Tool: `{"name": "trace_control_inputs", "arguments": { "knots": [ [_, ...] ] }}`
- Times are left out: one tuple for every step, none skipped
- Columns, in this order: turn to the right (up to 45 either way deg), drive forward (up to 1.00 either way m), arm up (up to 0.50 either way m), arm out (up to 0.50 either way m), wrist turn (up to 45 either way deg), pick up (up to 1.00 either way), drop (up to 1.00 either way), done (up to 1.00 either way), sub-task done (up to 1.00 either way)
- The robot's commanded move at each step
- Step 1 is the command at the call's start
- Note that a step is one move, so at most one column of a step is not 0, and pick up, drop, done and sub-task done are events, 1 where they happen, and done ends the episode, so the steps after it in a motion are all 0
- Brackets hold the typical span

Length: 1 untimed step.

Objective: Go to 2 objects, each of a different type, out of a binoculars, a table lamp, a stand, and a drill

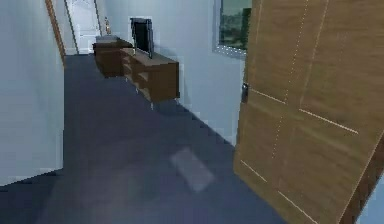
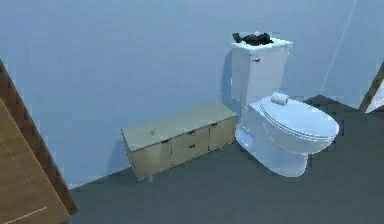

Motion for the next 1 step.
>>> {"name": "trace_control_inputs", "arguments": {
  "knots": [
    [-18.0,0.00,0.00,0.00,0.0,0.00,0.00,0.00,0.00]
  ]
}}
